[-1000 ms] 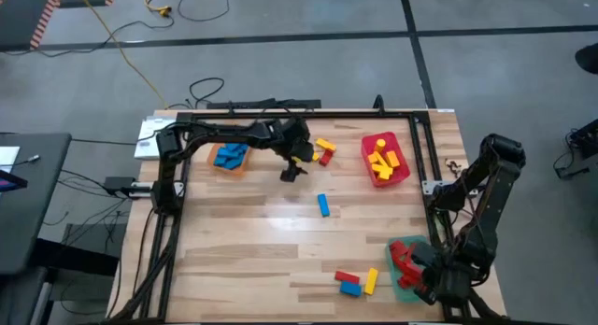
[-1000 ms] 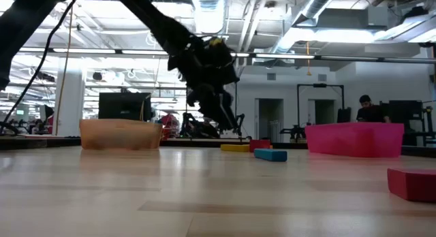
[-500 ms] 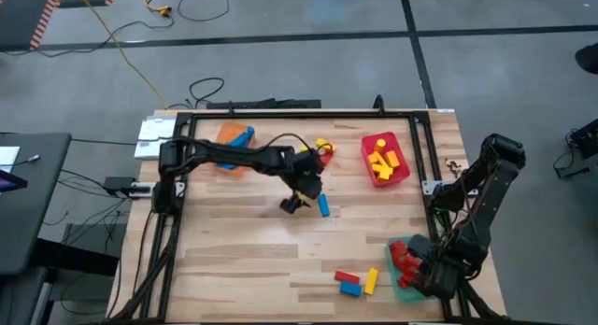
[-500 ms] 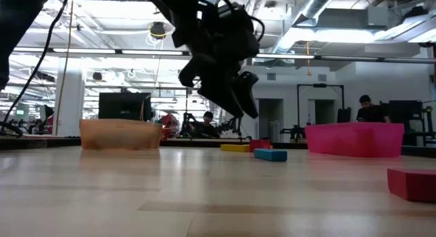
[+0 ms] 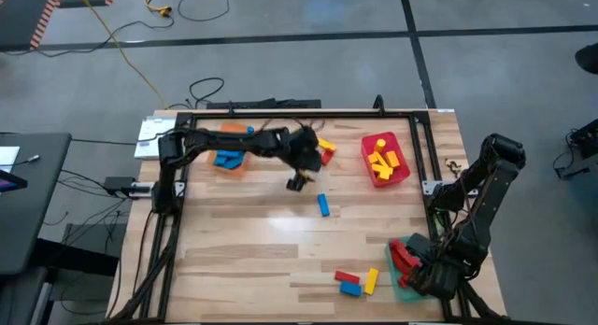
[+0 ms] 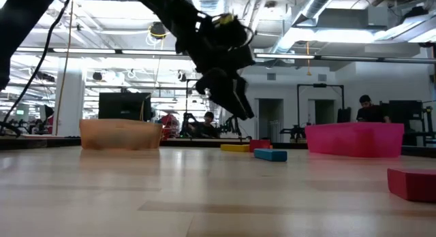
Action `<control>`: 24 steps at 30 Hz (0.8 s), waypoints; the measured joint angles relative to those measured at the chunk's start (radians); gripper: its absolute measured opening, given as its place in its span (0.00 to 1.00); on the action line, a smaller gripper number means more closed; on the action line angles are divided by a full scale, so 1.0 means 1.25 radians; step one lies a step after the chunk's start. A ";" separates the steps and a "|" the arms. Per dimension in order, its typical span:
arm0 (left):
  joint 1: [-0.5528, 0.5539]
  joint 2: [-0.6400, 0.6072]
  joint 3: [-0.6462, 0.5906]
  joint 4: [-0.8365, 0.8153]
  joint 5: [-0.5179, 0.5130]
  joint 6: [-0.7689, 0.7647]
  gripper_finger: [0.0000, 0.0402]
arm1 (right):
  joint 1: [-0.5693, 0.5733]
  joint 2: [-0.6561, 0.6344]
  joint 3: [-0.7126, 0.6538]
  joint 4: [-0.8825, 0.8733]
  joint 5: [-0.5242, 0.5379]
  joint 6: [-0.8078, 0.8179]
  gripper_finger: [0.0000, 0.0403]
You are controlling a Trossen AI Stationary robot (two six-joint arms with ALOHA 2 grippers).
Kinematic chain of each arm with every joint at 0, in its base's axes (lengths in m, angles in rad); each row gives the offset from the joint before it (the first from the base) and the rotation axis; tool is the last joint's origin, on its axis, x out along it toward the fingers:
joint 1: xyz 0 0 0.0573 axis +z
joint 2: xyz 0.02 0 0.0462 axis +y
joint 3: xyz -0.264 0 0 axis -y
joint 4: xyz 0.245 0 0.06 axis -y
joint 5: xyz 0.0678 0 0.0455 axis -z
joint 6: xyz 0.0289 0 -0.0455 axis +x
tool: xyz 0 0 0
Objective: Sort blocks
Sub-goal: Put the yellow rectangle block into the red bin
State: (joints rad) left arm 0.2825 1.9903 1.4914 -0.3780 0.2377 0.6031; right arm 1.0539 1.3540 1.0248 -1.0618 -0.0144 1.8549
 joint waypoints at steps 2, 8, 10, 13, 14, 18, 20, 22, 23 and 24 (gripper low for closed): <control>0.044 0.001 0.000 0.005 0.059 -0.020 0.61 | -0.009 0.000 0.000 0.007 0.021 0.000 0.58; 0.164 0.032 0.000 0.014 0.172 -0.049 0.61 | -0.046 0.001 0.000 0.054 0.071 -0.048 0.58; 0.195 0.051 -0.001 0.010 0.200 -0.072 0.61 | -0.064 0.004 0.000 0.081 0.088 -0.079 0.58; 0.230 0.078 -0.001 0.018 0.241 -0.110 0.61 | -0.097 0.008 0.000 0.123 0.107 -0.139 0.58; 0.238 0.088 -0.001 0.024 0.249 -0.121 0.61 | -0.110 0.010 0.000 0.136 0.113 -0.158 0.58; 0.249 0.114 -0.001 0.035 0.253 -0.128 0.61 | -0.157 0.022 0.000 0.170 0.121 -0.241 0.58; 0.253 0.115 -0.001 0.038 0.253 -0.128 0.61 | -0.179 0.031 0.000 0.182 0.121 -0.277 0.58; 0.253 0.114 0.000 0.050 0.255 -0.130 0.61 | -0.198 0.035 0.000 0.188 0.121 -0.309 0.58; 0.253 0.114 0.000 0.052 0.255 -0.128 0.61 | -0.205 0.037 0.000 0.190 0.121 -0.318 0.58; 0.254 0.114 0.000 0.051 0.255 -0.128 0.61 | -0.216 0.037 0.000 0.190 0.121 -0.327 0.58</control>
State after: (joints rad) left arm 0.5995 2.1326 1.4914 -0.3141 0.5566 0.4432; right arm 0.7834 1.4003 1.0245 -0.8246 0.1371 1.4458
